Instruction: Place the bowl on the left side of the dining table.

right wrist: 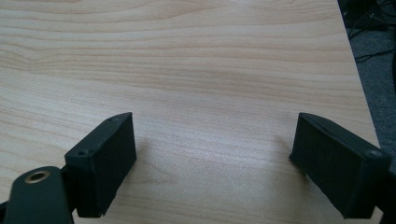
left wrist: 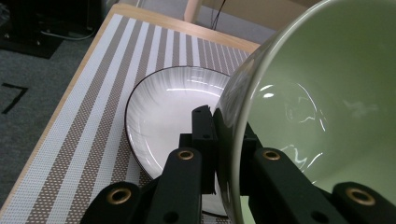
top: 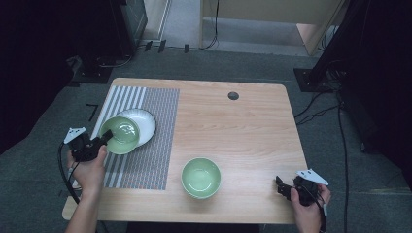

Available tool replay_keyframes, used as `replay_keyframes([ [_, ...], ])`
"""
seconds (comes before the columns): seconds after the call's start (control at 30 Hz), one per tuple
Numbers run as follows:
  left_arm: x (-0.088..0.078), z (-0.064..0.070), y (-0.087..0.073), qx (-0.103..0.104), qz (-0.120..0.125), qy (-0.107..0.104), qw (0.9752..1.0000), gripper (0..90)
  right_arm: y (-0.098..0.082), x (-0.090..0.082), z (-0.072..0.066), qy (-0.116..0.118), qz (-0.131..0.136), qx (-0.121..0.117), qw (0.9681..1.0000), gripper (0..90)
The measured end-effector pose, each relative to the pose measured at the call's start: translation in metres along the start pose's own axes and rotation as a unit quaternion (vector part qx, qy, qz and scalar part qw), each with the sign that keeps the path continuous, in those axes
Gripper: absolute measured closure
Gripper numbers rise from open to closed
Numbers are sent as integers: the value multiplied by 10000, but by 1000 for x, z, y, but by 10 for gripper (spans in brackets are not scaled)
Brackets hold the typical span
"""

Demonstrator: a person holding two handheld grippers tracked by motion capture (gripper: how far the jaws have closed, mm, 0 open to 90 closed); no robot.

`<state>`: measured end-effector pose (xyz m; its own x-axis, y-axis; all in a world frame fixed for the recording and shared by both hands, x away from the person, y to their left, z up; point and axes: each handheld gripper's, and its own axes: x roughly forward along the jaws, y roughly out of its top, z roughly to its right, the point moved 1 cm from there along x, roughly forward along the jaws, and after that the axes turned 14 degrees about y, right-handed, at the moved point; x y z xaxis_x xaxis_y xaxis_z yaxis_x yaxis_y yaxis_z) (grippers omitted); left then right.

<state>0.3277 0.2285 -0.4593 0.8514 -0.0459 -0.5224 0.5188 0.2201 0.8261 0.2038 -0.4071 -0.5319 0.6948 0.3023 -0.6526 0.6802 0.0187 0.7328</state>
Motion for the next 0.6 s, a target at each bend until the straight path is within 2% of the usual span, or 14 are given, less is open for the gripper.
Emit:
replay_keyframes([
  [0.23, 12, -2, 3, -28, -128, 77, 9999, 846, 0, 0, 0, 1, 1, -2, 10000, 135],
  [0.37, 25, 1, 2, 72, -305, 130, 9994, 846, 0, 0, 0, 1, 0, -3, 10000, 135],
  [0.6, 38, 5, 8, 66, -461, 180, 9988, 847, 0, 0, 0, 1, 1, -2, 10000, 135],
])
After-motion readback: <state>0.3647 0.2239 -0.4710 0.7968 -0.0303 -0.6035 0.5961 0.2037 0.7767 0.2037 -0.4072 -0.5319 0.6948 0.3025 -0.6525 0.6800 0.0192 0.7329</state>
